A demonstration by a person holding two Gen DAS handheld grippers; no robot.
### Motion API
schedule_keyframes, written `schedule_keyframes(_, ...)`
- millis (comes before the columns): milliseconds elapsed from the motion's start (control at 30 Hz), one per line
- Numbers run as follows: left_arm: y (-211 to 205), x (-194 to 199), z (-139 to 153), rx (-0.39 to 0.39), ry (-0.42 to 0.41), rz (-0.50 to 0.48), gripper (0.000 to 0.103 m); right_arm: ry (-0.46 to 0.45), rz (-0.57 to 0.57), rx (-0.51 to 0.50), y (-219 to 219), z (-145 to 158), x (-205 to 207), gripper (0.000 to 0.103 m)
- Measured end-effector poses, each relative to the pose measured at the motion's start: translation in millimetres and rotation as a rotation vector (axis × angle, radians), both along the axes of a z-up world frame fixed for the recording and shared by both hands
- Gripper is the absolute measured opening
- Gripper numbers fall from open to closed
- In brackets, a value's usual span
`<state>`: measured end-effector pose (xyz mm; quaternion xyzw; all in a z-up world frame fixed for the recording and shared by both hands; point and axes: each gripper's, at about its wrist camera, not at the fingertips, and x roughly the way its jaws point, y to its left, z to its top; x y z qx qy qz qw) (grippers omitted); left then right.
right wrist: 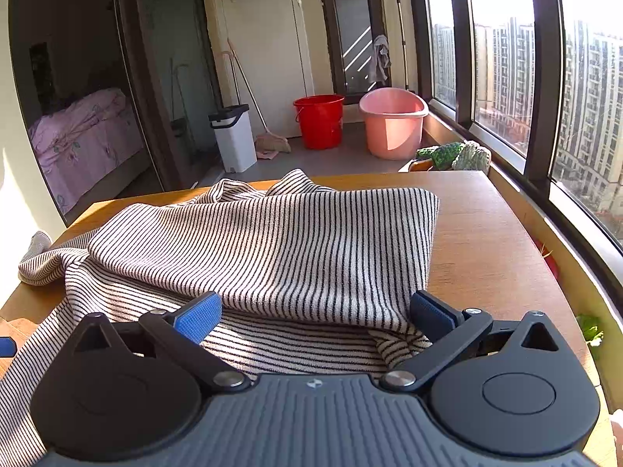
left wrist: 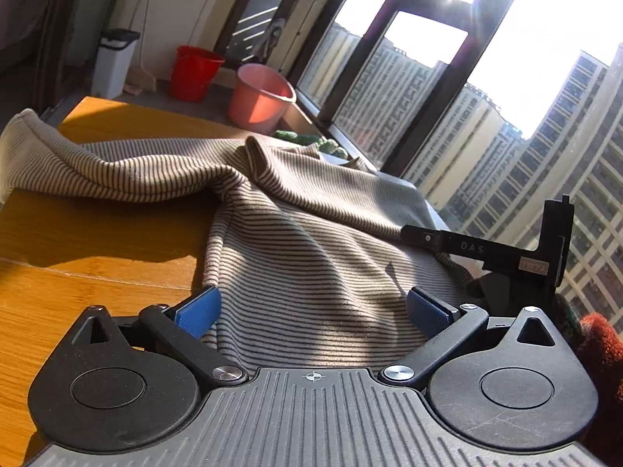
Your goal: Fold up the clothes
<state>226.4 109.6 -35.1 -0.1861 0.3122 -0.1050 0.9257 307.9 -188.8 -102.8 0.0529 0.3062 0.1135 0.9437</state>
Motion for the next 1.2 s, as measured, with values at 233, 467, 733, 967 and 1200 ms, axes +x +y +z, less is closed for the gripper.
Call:
schedule_keyframes(233, 91, 73, 21, 0.133, 0.163, 0.431, 0.102, 0.019, -0.066, 0.064, -14, -3, 4, 0.103)
schedule_keyframes(467, 101, 124, 3, 0.237, 0.329, 0.476, 0.087, 0.026, -0.111, 0.02, -10, -5, 5, 0.103)
schedule_keyframes(733, 88, 99, -3, 0.313, 0.229, 0.478, 0.046, -0.16, -0.118, 0.034, -14, 3, -21, 0.103)
schedule_keyframes(967, 81, 82, 31, 0.284, 0.12, 0.446, 0.022, -0.168, -0.12, 0.114, -29, 2, -19, 0.103)
schedule_keyframes(1200, 17, 78, 109, 0.289, -0.134, 0.29, 0.022, -0.166, -0.119, 0.136, -33, 0, -18, 0.103)
